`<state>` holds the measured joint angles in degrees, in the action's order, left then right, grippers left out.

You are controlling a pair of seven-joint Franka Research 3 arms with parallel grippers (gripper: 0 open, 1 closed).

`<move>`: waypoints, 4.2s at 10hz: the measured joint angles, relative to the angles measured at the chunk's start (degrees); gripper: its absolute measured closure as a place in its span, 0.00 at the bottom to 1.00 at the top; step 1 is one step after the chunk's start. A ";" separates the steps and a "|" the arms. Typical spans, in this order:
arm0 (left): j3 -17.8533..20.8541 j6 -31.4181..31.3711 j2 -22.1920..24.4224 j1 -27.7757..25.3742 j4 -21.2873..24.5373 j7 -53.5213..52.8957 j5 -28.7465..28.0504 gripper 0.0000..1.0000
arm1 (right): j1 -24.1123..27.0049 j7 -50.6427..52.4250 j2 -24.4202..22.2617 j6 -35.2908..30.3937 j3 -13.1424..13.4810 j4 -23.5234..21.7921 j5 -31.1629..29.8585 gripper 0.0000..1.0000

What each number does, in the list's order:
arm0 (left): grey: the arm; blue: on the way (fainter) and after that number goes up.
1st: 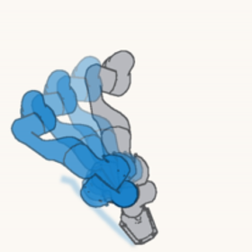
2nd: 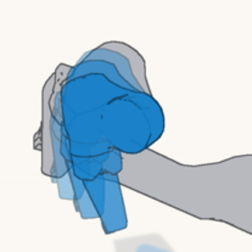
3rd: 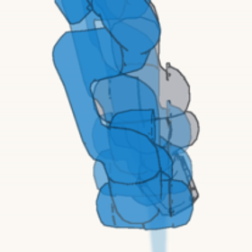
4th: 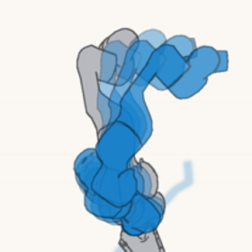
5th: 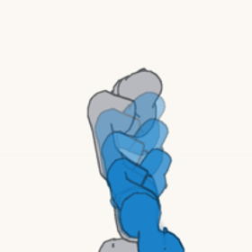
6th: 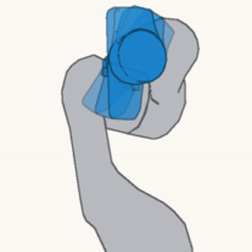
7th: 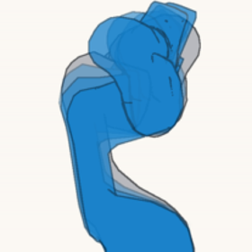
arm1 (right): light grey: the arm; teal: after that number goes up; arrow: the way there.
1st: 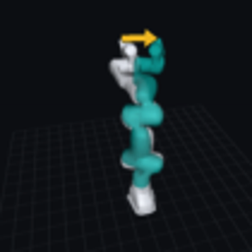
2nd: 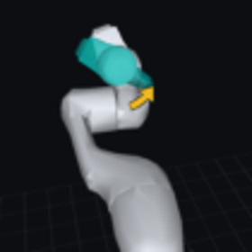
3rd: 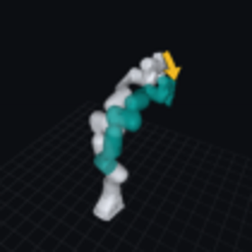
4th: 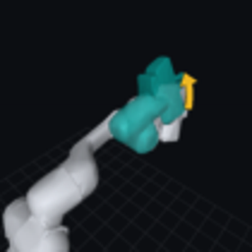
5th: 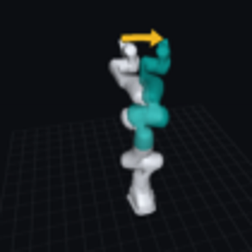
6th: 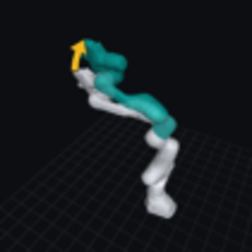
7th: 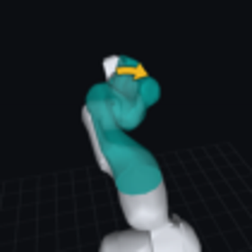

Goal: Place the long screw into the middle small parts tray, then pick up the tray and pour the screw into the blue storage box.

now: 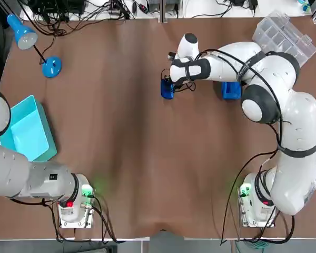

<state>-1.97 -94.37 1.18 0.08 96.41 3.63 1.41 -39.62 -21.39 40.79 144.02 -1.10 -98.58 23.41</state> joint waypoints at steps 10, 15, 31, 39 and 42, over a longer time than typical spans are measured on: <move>-0.07 0.00 -0.12 0.00 -0.09 0.15 0.00 0.01 | 0.01 0.04 -0.02 -1.89 0.26 0.07 0.00 0.81; -0.07 0.00 -0.26 0.00 -0.08 0.17 0.00 0.01 | 0.01 0.04 -0.18 -1.98 0.28 0.07 0.00 0.98; -0.08 0.00 -0.63 0.01 -0.09 0.50 0.00 0.01 | 8.39 0.88 -13.73 -15.70 5.35 1.52 -2.95 0.99; -0.45 0.00 -0.64 0.52 -0.11 1.11 0.00 0.01 | 23.38 17.41 -16.75 -24.39 7.88 1.64 -3.29 0.99; -0.59 0.00 -0.64 0.54 -0.13 1.13 0.00 0.01 | 28.54 23.72 -17.64 -29.73 7.93 1.63 -3.31 0.99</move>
<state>-2.56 -94.37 0.54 0.62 96.28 4.76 1.41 -11.08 2.33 23.15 114.29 6.83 -96.95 20.10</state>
